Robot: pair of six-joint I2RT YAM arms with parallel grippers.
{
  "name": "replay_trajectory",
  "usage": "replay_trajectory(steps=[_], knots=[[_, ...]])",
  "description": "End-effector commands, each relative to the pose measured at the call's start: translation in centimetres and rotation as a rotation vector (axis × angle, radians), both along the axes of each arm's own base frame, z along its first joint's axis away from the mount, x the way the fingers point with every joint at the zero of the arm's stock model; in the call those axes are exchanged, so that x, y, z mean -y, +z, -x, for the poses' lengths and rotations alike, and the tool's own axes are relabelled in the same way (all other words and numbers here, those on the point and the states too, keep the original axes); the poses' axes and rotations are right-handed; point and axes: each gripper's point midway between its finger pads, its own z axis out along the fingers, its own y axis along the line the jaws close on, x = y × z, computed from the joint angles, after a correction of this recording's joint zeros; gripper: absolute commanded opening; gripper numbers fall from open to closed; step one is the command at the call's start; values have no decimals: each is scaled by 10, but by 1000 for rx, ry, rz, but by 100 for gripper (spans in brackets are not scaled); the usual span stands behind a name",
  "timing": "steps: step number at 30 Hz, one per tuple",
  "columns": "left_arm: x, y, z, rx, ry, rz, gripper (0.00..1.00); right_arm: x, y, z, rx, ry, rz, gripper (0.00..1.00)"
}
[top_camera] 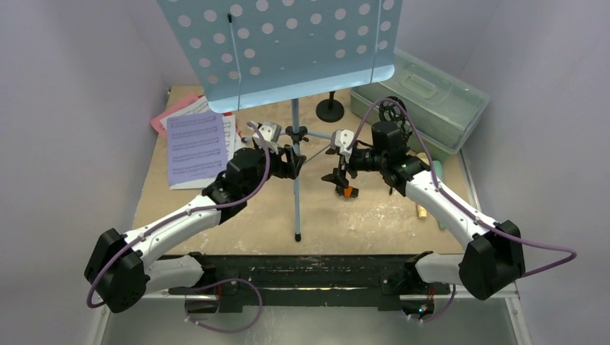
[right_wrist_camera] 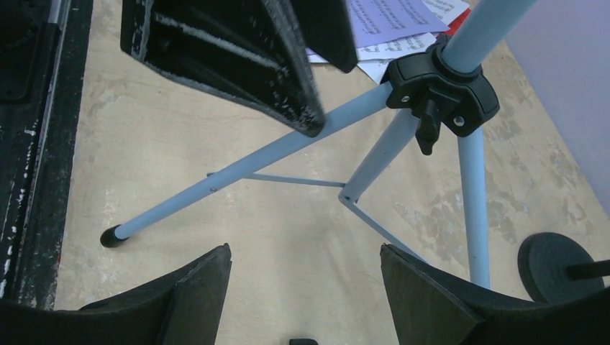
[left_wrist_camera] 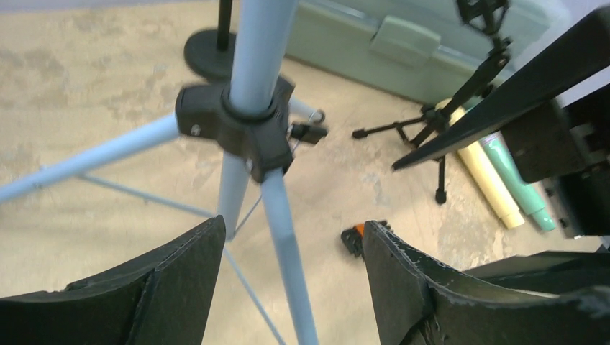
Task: Pack up the instrument practice props
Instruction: Close the music stand at the center of the board.
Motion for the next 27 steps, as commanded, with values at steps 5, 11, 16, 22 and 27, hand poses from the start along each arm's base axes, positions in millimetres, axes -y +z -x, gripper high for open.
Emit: replay_trajectory(steps=[5, 11, 16, 22, 27], knots=[[-9, -38, 4, -160, 175, -13, 57, 7, 0, -11, -24, -38, -28, 80], [-12, -54, -3, -207, 348, -80, 41, 11, -4, -16, -35, -64, -23, 80], [-13, -60, -4, -223, 431, -146, 37, 13, -7, -18, -42, -71, -21, 80], [-6, -64, -8, -222, 439, -183, 16, 16, -8, -21, -45, -82, -21, 80], [-4, -52, -11, -181, 418, -185, 0, 20, -7, -22, -51, -80, -28, 81]])
